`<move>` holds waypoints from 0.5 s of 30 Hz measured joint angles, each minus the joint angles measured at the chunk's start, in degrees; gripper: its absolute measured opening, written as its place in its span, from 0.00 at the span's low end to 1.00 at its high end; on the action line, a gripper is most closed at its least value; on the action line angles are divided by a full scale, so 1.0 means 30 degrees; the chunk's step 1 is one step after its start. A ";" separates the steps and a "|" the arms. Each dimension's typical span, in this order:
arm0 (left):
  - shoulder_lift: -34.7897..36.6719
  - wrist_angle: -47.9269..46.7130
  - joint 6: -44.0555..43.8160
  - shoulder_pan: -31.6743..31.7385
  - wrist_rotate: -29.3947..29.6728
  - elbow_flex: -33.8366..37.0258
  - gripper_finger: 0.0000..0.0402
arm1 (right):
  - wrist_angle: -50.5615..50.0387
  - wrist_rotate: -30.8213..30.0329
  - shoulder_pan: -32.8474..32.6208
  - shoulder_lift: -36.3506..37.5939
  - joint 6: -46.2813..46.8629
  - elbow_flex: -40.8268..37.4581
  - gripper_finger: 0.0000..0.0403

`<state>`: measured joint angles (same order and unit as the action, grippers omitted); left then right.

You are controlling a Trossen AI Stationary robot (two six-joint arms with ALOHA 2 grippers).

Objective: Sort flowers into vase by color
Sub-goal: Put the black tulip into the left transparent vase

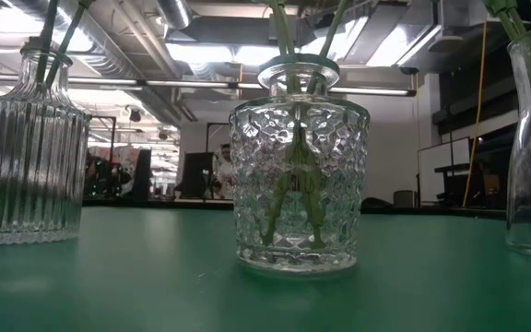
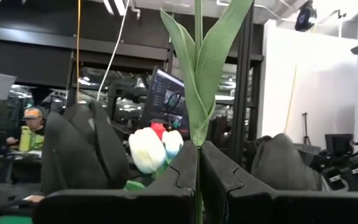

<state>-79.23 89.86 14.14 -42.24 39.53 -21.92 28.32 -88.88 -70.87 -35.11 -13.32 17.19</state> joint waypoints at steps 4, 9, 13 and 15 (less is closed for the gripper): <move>-0.0382 0.0000 0.0072 0.0006 0.0132 -0.0062 0.00 | -0.0037 0.0000 0.0003 0.0000 0.0000 0.0000 0.52; -0.0832 0.0007 -0.0048 0.0137 0.0591 -0.0069 0.00 | -0.0059 0.0000 0.0003 0.0000 0.0000 0.0000 0.52; -0.1308 0.0015 -0.0224 0.0176 0.1071 -0.0069 0.00 | -0.0073 0.0005 0.0002 -0.0003 0.0000 0.0000 0.52; -0.1498 0.0007 -0.0266 0.0239 0.1269 -0.0059 0.00 | -0.0073 0.0007 0.0007 -0.0004 0.0000 0.0000 0.52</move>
<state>-83.72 89.89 13.34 -41.52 43.34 -22.10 28.10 -88.86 -70.85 -35.12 -13.32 17.19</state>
